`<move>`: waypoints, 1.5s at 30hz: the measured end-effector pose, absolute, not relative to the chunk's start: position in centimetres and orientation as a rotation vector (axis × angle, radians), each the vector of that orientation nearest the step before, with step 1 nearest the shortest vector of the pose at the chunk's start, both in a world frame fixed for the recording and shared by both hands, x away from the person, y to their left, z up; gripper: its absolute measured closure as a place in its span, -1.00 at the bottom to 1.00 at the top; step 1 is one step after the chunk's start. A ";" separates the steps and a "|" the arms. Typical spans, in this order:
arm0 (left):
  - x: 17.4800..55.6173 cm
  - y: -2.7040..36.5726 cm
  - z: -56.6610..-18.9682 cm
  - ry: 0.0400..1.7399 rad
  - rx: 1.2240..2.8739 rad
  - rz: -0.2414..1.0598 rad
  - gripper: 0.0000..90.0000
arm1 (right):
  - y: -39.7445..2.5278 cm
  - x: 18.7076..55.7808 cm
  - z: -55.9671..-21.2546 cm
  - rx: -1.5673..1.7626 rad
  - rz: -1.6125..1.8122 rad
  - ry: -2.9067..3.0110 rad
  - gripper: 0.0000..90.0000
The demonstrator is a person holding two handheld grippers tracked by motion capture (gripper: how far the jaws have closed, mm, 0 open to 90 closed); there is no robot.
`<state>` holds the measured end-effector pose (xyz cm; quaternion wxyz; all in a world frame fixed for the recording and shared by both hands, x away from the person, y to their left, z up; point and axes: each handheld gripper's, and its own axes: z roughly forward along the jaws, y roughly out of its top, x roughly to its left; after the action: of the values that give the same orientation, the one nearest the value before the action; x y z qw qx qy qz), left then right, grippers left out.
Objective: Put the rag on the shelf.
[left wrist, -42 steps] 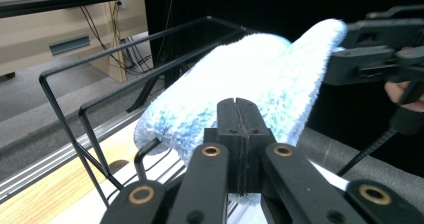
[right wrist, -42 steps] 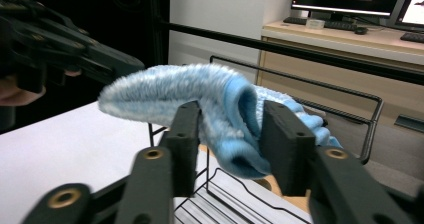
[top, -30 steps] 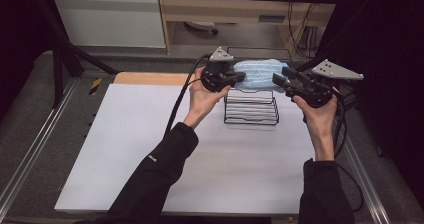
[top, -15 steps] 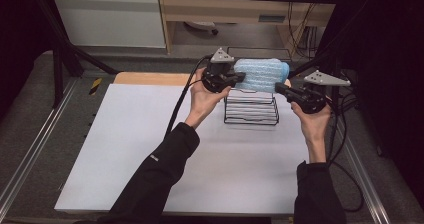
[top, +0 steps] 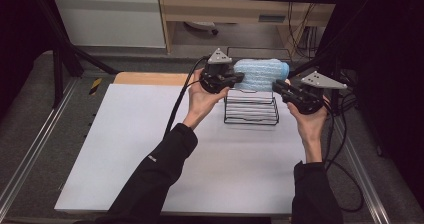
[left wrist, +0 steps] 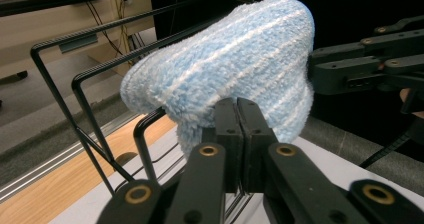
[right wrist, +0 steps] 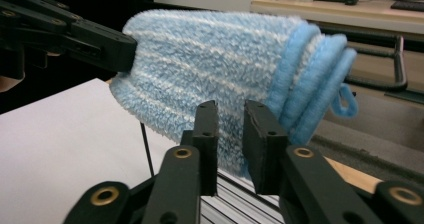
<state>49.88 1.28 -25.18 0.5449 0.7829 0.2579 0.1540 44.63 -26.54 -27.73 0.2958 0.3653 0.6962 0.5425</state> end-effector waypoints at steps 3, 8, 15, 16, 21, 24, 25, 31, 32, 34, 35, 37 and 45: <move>49.5 1.7 -24.7 0.613 1.849 0.377 0.81 | -26.3 44.2 -27.1 0.958 1.450 1.853 0.47; 48.9 2.7 -24.2 0.628 1.865 0.390 0.48 | -25.9 43.8 -26.2 0.960 1.470 1.857 0.15; 48.1 4.9 -24.1 0.652 1.876 0.410 0.15 | -25.8 43.4 -25.2 0.988 1.491 1.848 -0.18; 48.0 5.3 -24.2 0.658 1.874 0.410 0.11 | -25.8 43.3 -25.1 0.988 1.492 1.850 -0.21; 47.3 7.5 -24.6 0.679 1.879 0.411 -0.08 | -25.8 42.8 -24.8 1.008 1.511 1.854 -0.42; 46.7 8.9 -25.2 0.692 1.892 0.417 -0.21 | -25.7 42.4 -24.8 1.012 1.508 1.866 -0.58; 46.5 9.4 -25.4 0.699 1.899 0.421 -0.24 | -25.7 42.3 -24.9 1.014 1.503 1.873 -0.62; 45.1 12.5 -27.4 0.733 1.920 0.439 -0.42 | -25.6 41.2 -25.6 1.010 1.481 1.895 -0.76; 44.8 13.0 -27.7 0.741 1.921 0.438 -0.45 | -25.6 41.1 -25.8 1.012 1.478 1.902 -0.77; 44.3 14.0 -28.6 0.750 1.922 0.437 -0.51 | -25.6 40.8 -26.3 1.012 1.476 1.923 -0.79; 44.1 14.6 -29.0 0.759 1.925 0.437 -0.54 | -25.6 40.6 -26.6 1.013 1.477 1.933 -0.79; 43.6 15.6 -29.8 0.774 1.924 0.442 -0.63 | -25.5 40.3 -27.2 1.015 1.471 1.956 -0.81; 41.4 19.5 -33.7 0.833 1.926 0.486 -0.85 | -25.2 38.9 -31.6 1.034 1.461 2.032 -0.90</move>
<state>41.42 19.55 -33.65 0.4740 0.7874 0.3406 0.1985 38.93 -25.17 -31.65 0.2152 0.3730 0.7328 0.5268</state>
